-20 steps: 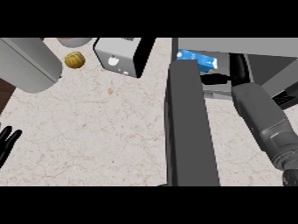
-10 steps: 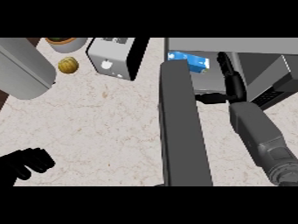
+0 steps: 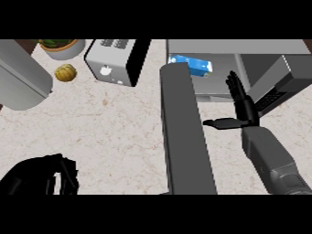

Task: Pick up the milk, place it into the microwave and close the microwave

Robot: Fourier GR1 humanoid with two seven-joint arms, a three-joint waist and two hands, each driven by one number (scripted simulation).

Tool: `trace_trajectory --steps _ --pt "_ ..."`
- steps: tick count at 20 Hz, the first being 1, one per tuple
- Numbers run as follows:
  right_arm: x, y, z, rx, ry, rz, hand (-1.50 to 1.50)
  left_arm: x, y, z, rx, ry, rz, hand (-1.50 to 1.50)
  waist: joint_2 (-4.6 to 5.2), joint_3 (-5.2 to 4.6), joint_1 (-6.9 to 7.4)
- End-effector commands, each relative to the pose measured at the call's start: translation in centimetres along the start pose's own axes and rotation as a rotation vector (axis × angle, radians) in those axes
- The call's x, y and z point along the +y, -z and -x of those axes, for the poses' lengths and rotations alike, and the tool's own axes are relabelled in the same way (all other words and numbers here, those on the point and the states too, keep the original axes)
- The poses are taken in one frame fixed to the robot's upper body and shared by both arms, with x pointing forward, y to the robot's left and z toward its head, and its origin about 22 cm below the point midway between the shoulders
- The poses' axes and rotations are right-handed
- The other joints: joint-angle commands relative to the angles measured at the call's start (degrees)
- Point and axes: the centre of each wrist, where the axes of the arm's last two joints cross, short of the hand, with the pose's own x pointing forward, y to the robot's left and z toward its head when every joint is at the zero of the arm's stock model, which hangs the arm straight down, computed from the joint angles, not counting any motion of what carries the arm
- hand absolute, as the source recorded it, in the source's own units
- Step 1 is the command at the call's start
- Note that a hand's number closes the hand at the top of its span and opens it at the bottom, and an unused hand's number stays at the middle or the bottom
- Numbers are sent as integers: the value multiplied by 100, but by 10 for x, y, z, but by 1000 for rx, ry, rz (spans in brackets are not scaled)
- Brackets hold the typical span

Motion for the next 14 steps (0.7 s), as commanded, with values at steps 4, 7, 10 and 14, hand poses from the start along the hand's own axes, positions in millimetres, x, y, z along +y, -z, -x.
trace_trajectory --steps 4,7,10,14 --pt "-11 -49 20 11 24 -24 -150 -33 20 15 13 19 92 150 -67 -13 -154" --pt "-26 -69 23 5 17 5 -150 -44 36 25 29 51 114 150 -59 -13 -161" --pt "-33 -99 26 25 13 35 -150 -43 42 27 29 83 114 150 -70 -16 -185" --pt "-69 -124 19 23 2 34 -150 -73 74 39 3 151 217 150 -52 -14 -211"
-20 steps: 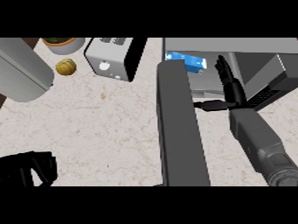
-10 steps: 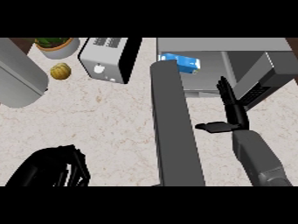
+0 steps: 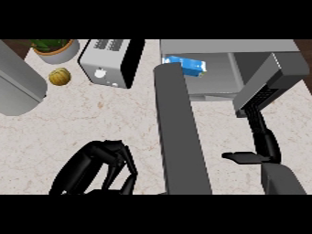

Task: Pick up the milk, place it into the microwave and close the microwave

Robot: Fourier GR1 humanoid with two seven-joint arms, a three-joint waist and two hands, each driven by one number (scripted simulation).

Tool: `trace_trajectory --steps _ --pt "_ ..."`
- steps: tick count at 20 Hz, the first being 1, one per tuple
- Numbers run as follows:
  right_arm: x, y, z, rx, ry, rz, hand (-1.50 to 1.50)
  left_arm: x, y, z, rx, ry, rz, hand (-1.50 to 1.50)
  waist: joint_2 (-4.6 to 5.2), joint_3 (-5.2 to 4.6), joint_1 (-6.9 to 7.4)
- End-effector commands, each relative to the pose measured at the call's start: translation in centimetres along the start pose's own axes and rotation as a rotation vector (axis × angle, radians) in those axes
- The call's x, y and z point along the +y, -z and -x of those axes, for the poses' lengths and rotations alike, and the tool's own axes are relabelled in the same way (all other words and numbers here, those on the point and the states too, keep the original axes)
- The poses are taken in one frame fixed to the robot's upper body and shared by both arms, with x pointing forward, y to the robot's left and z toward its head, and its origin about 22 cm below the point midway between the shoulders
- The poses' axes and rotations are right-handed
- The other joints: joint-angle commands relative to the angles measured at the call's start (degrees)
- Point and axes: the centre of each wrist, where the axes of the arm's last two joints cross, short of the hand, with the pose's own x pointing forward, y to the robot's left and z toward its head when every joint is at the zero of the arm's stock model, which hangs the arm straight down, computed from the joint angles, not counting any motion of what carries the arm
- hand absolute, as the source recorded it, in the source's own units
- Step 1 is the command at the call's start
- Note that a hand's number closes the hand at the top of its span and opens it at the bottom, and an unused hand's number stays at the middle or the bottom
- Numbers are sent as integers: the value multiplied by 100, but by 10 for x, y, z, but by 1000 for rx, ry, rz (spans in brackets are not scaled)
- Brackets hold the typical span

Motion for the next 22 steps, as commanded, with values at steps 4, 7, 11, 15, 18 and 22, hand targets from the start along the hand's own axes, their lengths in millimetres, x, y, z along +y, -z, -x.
trace_trajectory --steps 4,7,11,15,18,22 --pt "-50 -60 -11 -12 21 -26 -150 -36 49 22 30 63 127 150 19 0 -58" --pt "-28 -66 -15 -44 25 -21 -150 -45 69 42 98 104 196 150 26 -3 -86" --pt "-65 -79 -38 -101 -29 -30 -150 -54 68 87 160 158 194 150 47 -1 -69" --pt "-52 -69 -52 -125 -3 -87 -150 -61 69 126 154 212 178 150 72 -10 -186" --pt "-55 -60 -77 -167 43 -134 -150 -79 68 124 89 217 117 150 49 -13 -177" --pt "-53 -64 -82 -219 100 -159 -150 -75 82 134 48 204 59 150 117 -17 -418"
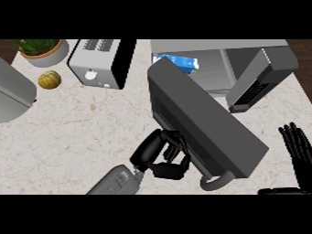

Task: Pick up the milk, place it into the microwave and close the microwave

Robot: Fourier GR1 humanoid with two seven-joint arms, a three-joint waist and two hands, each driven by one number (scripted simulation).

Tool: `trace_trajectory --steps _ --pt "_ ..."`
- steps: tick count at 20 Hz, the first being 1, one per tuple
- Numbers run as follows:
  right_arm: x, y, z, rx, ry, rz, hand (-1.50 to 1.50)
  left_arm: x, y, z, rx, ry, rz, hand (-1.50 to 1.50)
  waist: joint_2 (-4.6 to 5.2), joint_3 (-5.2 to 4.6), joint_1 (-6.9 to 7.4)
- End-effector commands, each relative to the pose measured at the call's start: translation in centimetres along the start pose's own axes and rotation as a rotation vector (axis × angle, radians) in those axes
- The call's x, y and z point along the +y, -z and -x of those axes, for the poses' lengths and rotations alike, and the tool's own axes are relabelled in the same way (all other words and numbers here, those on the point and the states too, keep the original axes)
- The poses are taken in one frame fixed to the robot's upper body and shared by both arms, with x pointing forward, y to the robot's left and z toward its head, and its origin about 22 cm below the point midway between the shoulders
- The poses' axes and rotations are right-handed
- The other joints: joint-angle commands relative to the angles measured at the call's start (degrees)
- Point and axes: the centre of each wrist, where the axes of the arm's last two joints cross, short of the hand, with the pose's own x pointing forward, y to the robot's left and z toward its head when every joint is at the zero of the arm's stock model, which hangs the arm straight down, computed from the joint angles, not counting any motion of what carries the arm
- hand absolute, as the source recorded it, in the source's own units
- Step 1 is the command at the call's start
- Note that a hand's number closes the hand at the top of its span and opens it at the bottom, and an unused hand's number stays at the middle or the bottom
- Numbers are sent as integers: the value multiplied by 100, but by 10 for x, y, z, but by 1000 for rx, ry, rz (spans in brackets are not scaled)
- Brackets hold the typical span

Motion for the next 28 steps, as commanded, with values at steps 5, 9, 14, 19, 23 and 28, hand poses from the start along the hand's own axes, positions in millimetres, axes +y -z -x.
trace_trajectory --steps 5,9,14,19,23,28 --pt "1 15 -37 -92 109 -134 -150 -13 9 17 39 -9 -70 150 75 -12 -324" --pt "3 31 -63 -118 102 -166 -150 -19 22 5 74 -22 -39 150 59 -15 -428" --pt "9 44 -72 -128 152 -220 -150 -26 24 -4 -15 -91 -115 150 120 -25 -604" --pt "6 61 -90 -154 126 -276 -150 -16 41 -15 -45 -104 -232 150 171 -34 -779" --pt "-5 69 -102 -172 91 -300 -150 -7 53 -25 -39 -116 -366 150 176 -25 -837" --pt "-15 76 -111 -192 78 -285 -150 5 73 -35 -26 -110 -450 -150 243 -11 -1033"
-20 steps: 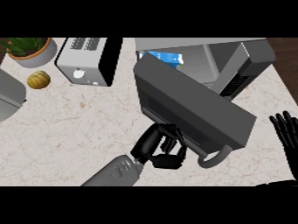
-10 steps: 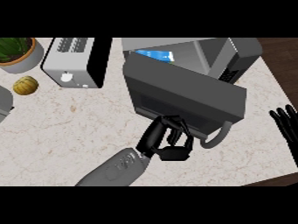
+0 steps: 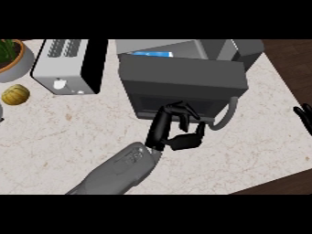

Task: Pick up the milk, place it into the microwave and close the microwave

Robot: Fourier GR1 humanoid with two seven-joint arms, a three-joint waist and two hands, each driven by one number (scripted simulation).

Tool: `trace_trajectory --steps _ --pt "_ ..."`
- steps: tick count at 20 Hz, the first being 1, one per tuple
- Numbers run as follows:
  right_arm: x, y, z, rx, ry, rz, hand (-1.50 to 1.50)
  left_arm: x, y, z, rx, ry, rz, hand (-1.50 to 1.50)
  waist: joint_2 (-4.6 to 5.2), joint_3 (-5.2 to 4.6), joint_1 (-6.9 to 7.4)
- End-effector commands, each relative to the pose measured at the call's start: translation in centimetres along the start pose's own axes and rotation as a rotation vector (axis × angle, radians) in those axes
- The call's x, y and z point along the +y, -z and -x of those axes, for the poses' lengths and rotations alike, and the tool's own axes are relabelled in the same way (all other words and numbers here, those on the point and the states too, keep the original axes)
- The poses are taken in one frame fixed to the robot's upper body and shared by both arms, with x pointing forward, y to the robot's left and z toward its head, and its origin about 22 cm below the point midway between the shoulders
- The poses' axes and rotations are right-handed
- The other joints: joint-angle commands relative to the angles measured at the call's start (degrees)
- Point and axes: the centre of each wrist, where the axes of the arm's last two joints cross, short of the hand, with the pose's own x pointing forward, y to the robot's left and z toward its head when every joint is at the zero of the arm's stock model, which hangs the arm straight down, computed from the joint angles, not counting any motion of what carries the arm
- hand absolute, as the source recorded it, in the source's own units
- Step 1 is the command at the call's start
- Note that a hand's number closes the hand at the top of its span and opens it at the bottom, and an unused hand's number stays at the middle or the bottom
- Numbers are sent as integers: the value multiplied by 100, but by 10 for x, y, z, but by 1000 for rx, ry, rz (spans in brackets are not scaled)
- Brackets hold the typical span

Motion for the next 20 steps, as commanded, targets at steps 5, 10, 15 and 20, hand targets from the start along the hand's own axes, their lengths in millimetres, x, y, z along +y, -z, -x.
trace_trajectory --steps 5,10,15,20 --pt "-23 26 -32 -67 -122 -43 -150 6 35 -16 39 14 -135 -150 77 6 -305" --pt "-52 49 -74 -118 -424 -59 150 10 47 -27 45 -46 -231 -150 144 -7 -337" --pt "-55 58 -85 -122 -505 -72 150 9 49 -30 47 -75 -275 -150 174 -6 -354" --pt "-61 66 -88 -127 -525 -74 150 8 51 -32 37 -80 -281 -150 273 8 -279"
